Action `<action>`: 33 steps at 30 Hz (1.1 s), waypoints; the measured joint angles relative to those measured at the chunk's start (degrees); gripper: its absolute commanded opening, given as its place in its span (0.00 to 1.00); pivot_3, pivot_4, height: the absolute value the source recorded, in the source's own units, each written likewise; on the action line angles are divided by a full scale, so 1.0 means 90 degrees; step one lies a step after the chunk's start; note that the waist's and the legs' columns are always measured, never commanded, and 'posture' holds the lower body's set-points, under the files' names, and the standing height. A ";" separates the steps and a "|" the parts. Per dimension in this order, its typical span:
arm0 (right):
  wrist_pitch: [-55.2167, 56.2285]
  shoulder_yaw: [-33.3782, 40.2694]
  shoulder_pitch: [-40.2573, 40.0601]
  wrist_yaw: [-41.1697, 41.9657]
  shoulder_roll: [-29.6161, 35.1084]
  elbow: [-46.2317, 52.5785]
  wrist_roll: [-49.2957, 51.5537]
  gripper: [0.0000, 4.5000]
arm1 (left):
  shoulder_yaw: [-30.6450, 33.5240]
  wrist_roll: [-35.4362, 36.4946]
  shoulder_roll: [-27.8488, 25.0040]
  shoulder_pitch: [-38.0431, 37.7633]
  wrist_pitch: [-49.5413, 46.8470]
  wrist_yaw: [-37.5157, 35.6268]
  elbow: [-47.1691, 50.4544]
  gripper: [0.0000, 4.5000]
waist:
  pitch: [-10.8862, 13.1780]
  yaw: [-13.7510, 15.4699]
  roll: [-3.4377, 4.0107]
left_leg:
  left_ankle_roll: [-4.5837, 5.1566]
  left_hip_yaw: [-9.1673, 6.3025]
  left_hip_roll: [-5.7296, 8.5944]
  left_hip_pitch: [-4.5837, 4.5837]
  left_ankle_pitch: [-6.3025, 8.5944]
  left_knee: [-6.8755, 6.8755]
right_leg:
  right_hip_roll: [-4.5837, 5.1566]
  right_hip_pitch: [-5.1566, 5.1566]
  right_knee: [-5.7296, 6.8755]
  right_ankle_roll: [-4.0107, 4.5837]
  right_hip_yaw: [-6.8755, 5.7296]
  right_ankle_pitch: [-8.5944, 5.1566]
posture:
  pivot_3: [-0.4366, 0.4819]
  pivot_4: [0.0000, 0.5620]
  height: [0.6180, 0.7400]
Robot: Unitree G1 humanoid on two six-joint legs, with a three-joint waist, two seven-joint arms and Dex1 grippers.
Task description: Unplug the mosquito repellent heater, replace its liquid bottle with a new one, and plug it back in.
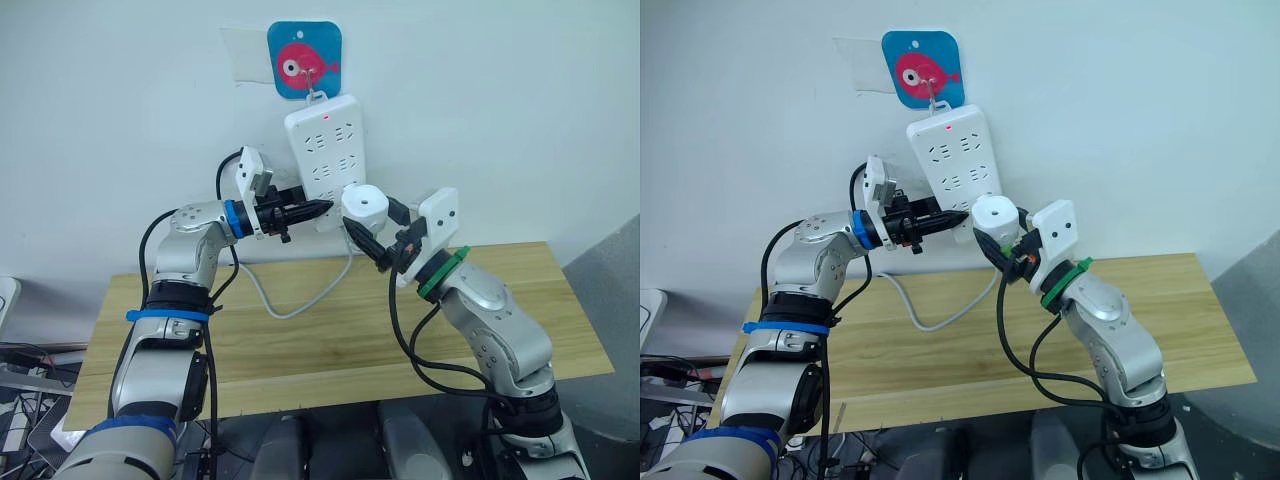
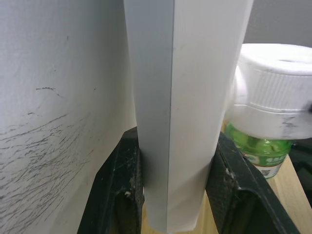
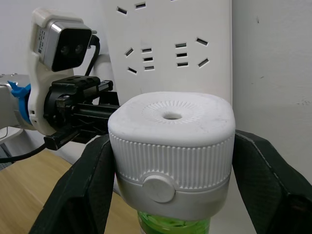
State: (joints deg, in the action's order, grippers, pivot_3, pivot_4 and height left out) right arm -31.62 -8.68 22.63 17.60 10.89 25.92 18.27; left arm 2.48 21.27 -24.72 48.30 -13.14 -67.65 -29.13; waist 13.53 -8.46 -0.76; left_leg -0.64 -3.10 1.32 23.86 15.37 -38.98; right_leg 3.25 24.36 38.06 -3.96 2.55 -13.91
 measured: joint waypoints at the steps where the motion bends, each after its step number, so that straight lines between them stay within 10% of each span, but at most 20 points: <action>1: 0.0033 -0.0044 0.0026 0.0000 -0.0026 -0.0055 -0.0036 0.69 | 0.0017 -0.0001 -0.0020 -0.0026 -0.0022 0.0000 0.0027 0.29 | 0.0000 -0.0011 0.0000 | 0.0001 0.0000 0.0000 -0.0002 0.0000 0.0000 | 0.0000 0.0000 0.0000 0.0000 0.0001 0.0000 | 0.27 0.37 1.00; 30: 0.0112 -0.0267 0.0374 0.0073 -0.0282 -0.0525 -0.0392 0.69 | 0.0152 -0.0015 -0.0156 -0.0248 -0.0273 0.0029 0.0352 0.29 | -0.0003 -0.0133 0.0004 | 0.0003 -0.0004 -0.0004 -0.0010 0.0001 0.0000 | -0.0005 0.0000 0.0005 0.0000 0.0002 0.0000 | 0.28 0.36 1.00; 33: 0.0036 -0.0251 0.0366 0.0075 -0.0168 -0.0399 -0.0399 0.90 | 0.0144 -0.0043 -0.0120 -0.0258 -0.0157 0.0043 0.0345 0.29 | -0.0004 -0.0132 0.0004 | 0.0002 -0.0005 -0.0003 -0.0009 0.0001 0.0001 | -0.0004 0.0000 0.0003 0.0000 0.0002 0.0000 | 0.27 0.36 1.00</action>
State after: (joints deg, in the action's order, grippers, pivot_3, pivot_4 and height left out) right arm -31.30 -10.93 25.92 18.28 9.38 22.32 14.68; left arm 3.78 20.89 -25.80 45.97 -14.55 -67.26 -26.02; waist 13.50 -9.64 -0.72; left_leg -0.62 -3.15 1.29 23.78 15.38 -38.97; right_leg 3.21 24.37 38.09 -3.96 2.57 -13.91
